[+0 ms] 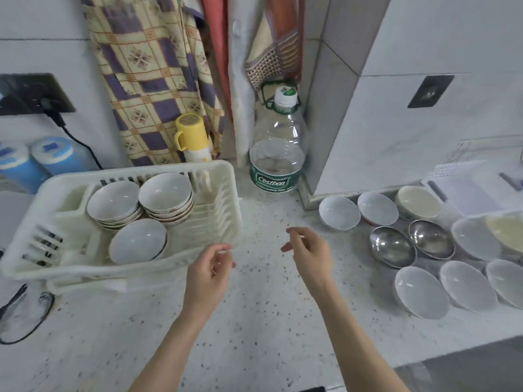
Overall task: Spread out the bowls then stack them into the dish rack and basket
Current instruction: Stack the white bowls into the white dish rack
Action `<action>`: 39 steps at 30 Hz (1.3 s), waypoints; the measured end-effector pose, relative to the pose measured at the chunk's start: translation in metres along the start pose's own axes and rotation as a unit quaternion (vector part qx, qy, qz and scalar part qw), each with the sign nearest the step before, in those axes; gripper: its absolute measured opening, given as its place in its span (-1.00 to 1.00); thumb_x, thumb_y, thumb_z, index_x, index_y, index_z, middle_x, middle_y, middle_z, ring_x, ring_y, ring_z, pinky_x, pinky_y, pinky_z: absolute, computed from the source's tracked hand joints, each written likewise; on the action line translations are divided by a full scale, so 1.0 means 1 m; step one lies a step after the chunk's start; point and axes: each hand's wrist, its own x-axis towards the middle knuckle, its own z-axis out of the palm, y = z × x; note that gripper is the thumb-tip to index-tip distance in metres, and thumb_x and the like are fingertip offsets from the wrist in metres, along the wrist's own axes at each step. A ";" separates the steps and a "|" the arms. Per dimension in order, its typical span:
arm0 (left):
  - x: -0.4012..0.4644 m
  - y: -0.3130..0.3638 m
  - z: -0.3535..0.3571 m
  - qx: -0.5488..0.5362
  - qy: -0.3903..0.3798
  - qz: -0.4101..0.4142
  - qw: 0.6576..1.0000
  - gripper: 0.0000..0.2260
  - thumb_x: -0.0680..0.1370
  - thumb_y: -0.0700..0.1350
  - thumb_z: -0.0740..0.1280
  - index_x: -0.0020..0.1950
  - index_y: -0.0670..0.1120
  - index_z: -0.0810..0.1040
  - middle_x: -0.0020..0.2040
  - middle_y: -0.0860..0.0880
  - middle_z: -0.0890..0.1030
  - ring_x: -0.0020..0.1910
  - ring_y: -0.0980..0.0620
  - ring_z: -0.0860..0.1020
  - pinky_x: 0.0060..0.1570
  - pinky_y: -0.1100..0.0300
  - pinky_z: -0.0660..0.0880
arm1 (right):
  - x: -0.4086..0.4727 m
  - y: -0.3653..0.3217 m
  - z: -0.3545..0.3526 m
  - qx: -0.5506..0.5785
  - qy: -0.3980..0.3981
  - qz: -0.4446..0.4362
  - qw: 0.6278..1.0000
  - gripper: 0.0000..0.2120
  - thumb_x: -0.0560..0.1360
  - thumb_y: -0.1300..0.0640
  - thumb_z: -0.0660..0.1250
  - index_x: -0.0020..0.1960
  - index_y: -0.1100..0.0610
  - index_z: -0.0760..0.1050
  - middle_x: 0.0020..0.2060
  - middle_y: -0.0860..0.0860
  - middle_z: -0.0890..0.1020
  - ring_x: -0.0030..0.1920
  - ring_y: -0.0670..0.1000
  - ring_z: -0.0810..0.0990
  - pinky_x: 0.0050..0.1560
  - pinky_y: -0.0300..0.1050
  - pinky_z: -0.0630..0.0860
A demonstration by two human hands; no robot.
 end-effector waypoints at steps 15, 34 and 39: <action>-0.075 0.036 0.307 0.033 -0.290 -0.267 0.919 -0.67 0.55 0.20 0.26 0.25 0.10 0.40 -0.11 0.04 0.70 -0.40 0.25 0.54 -0.40 0.36 0.42 | 0.011 0.133 -0.257 0.057 0.208 0.197 0.956 -0.70 0.55 0.01 0.21 -0.22 0.08 0.63 -0.43 0.00 0.67 -0.24 0.03 0.57 -0.16 -0.03 0.46; -0.077 0.024 0.325 -0.098 -0.265 -0.367 0.886 -0.73 0.52 -0.18 0.23 0.20 -0.04 0.52 -0.19 -0.18 0.73 -0.56 0.16 0.36 -0.58 0.33 0.22 | 0.012 0.192 -0.296 0.110 0.307 0.318 0.890 -0.75 0.46 0.11 0.19 0.09 0.16 0.49 -0.25 0.05 0.70 -0.36 0.03 0.46 -0.30 -0.09 0.41; -0.075 0.027 0.298 -0.119 -0.258 -0.342 0.896 -0.74 0.49 -0.18 0.22 0.14 -0.09 0.57 -0.20 -0.22 0.72 -0.54 0.12 0.27 -0.55 0.30 0.19 | 0.007 0.187 -0.278 0.124 0.353 0.305 0.876 -0.72 0.35 0.06 0.19 -0.05 0.19 0.51 -0.32 0.03 0.70 -0.24 0.06 0.48 -0.20 -0.04 0.44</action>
